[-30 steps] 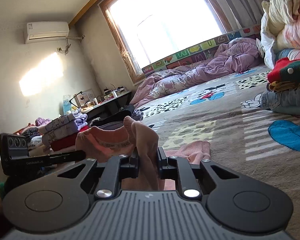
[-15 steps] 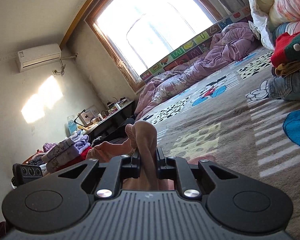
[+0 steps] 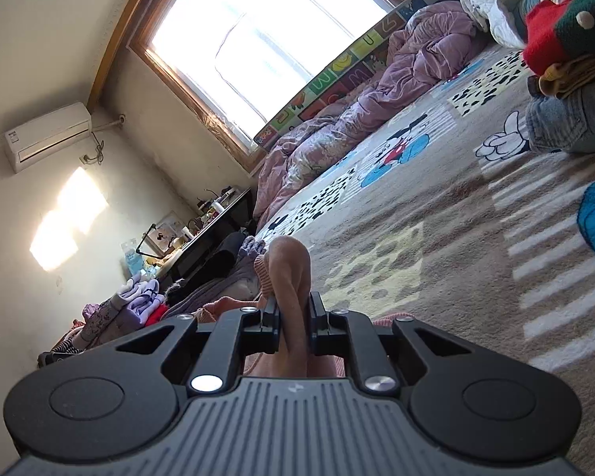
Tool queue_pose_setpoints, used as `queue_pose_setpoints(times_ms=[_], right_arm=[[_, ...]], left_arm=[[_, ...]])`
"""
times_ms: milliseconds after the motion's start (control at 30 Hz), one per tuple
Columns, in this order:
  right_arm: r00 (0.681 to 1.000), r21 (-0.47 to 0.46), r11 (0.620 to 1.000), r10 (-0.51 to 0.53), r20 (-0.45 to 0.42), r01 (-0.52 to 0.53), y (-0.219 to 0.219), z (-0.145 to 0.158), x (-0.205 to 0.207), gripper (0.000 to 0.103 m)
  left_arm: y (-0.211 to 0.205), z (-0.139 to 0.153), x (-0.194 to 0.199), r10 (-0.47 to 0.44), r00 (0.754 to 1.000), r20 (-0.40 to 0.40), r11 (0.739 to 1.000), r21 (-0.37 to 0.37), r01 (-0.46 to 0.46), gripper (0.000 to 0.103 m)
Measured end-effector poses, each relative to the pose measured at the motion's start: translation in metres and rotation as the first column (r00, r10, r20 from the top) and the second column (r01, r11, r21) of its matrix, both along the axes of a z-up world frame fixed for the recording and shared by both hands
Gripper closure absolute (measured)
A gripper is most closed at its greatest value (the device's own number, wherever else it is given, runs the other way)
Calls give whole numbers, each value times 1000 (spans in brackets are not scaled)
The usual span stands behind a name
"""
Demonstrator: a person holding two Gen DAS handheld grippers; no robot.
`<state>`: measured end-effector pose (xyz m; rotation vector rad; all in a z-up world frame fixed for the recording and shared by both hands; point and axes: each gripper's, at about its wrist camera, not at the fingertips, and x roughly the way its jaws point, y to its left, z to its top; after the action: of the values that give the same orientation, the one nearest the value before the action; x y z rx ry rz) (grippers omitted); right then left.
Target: Fold clothes
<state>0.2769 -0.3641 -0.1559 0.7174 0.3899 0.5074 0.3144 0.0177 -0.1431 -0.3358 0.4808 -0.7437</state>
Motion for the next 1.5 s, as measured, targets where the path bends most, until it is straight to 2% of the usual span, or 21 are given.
queue_pose_setpoints(times_ms=[267, 467, 567, 733, 800, 900, 1000, 1133, 1233, 1300, 1400, 1500], right_arm=[[994, -10, 1000, -26, -105, 25, 2, -17, 17, 88], [993, -14, 999, -30, -118, 29, 3, -23, 20, 88], [990, -24, 999, -41, -132, 39, 3, -24, 20, 88], [988, -31, 999, -47, -145, 43, 4, -26, 20, 87], [989, -22, 999, -50, -138, 48, 4, -26, 18, 87], [991, -2, 999, -49, -126, 50, 0, -25, 17, 87], [988, -6, 999, -52, -142, 52, 0, -27, 19, 87], [985, -27, 996, -86, -150, 83, -1, -26, 18, 78], [979, -29, 990, -142, -146, 139, -8, -22, 12, 71], [973, -61, 980, -197, -116, 191, -13, -15, 5, 70], [957, -136, 950, -288, -41, 280, -16, -4, -1, 70], [954, -197, 934, -298, 28, 298, -16, 4, -2, 71]], left_arm=[[1, -12, 19, 23, 997, -70, 1000, -13, -24, 91], [-2, -16, 24, 38, 992, -122, 999, 3, -38, 90], [1, -16, 26, 35, 989, -142, 999, -15, -37, 87], [-12, -15, 23, 12, 992, -122, 999, 40, -7, 87], [-13, -10, 20, 32, 995, -90, 998, 54, -27, 98], [-14, -3, 16, 57, 998, -38, 997, 56, -55, 99], [-17, -10, 20, 68, 996, -54, 995, 77, -64, 99], [-25, -11, 19, 76, 996, -41, 988, 138, -70, 99], [-26, -12, 20, 83, 996, -44, 986, 148, -75, 98], [-25, -11, 19, 88, 995, -42, 986, 148, -81, 96], [-23, 1, 13, 111, 994, 15, 982, 153, -112, 96], [-26, 15, 4, 72, 994, 76, 986, 144, -83, 96]])
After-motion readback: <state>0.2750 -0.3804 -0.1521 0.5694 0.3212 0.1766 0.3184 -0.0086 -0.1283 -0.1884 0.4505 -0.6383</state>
